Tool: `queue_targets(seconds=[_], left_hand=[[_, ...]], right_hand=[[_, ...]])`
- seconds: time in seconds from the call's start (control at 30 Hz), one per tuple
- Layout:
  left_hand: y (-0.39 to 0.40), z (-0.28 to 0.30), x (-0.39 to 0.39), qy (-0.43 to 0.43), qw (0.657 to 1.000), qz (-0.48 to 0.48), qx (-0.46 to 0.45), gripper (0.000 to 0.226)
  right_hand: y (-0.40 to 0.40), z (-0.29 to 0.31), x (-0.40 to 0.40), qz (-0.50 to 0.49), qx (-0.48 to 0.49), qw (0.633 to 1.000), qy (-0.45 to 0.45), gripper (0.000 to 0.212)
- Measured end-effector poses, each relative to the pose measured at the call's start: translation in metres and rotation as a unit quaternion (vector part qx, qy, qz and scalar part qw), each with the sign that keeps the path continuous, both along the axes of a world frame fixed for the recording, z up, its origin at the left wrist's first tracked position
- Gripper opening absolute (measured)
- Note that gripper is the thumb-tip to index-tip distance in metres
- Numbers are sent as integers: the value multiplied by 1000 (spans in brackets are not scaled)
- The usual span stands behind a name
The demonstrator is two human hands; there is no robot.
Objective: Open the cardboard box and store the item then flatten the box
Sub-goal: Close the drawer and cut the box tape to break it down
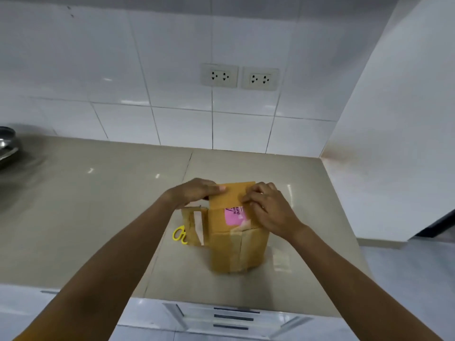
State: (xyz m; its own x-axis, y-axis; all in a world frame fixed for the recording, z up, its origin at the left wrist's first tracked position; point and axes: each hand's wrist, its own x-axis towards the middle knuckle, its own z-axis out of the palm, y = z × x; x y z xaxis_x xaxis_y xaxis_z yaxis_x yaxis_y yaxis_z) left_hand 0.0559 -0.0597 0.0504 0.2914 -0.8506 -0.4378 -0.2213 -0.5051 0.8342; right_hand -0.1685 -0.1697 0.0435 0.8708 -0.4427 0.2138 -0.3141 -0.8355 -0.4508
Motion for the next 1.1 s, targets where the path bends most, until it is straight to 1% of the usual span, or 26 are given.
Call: queue_targets(seconds=[0.03,0.07,0.1,0.13,0.17,0.2,0.23,0.27,0.3,0.37,0.4,0.43,0.47,0.53,0.63,0.67,0.73,0.77,0.8,0.83,0.9,0.93,0.97,1.03,1.1], left_hand=[[-1,-2,4,-17,999,36,-29,42],[1,-6,9,-9,995,88,-51,44],[6,-14,14,-2,987,145,-71,42],[13,-28,19,-21,976,200,-87,35],[24,-43,25,-95,969,215,-74,29],[37,-59,30,-202,963,179,-22,26],[50,-76,31,-286,951,110,49,36],[64,-93,28,-331,935,44,117,51],[76,-108,22,-358,918,-5,169,61],[94,-132,7,-446,872,-56,195,67],[98,-140,1,-481,854,-54,191,67],[97,-145,-2,-499,845,-38,187,66],[94,-144,-2,-492,851,-12,186,65],[86,-135,4,-435,882,41,177,55],[83,-116,23,-379,914,52,134,18],[86,-110,29,-347,928,74,115,14],[94,-97,33,-228,956,177,52,13],[98,-88,33,-166,958,234,14,13],[103,-79,34,-122,951,284,-24,13],[110,-69,34,-100,944,309,-61,13],[122,-50,31,-94,943,291,-132,21],[128,-42,27,-103,948,255,-162,24],[133,-35,21,-125,954,205,-179,22],[139,-25,5,-172,964,101,-178,13],[138,-21,-9,-224,961,16,-163,11]], right_hand=[[-1,-2,1,-1,5,1000,-1,27],[0,-5,1,-1,10,1000,-1,26],[3,-9,1,-4,16,1000,-3,26],[6,-13,0,-11,24,1000,-11,25],[8,-17,-1,-20,33,999,-25,24],[10,-19,-2,-28,41,998,-42,24],[11,-21,-3,-35,47,997,-54,24],[12,-22,-3,-40,49,996,-59,24],[11,-22,-4,-43,49,996,-58,23],[11,-23,-3,-48,46,997,-50,23],[10,-23,-3,-50,47,997,-47,22],[10,-24,-2,-54,49,996,-46,22],[9,-24,0,-58,53,996,-43,22],[8,-24,3,-68,59,996,-28,22],[6,-24,11,-74,59,995,-12,22],[6,-24,13,-77,58,995,-9,22],[5,-25,18,-86,56,995,-5,22],[4,-26,20,-91,57,994,-2,22],[3,-26,22,-94,59,994,1,22],[2,-26,23,-96,62,993,4,22],[1,-27,26,-97,65,993,9,23],[0,-27,28,-97,64,993,14,23],[1,-27,30,-95,62,993,18,23],[2,-29,35,-90,54,994,26,24],[3,-30,40,-91,52,994,29,25]])
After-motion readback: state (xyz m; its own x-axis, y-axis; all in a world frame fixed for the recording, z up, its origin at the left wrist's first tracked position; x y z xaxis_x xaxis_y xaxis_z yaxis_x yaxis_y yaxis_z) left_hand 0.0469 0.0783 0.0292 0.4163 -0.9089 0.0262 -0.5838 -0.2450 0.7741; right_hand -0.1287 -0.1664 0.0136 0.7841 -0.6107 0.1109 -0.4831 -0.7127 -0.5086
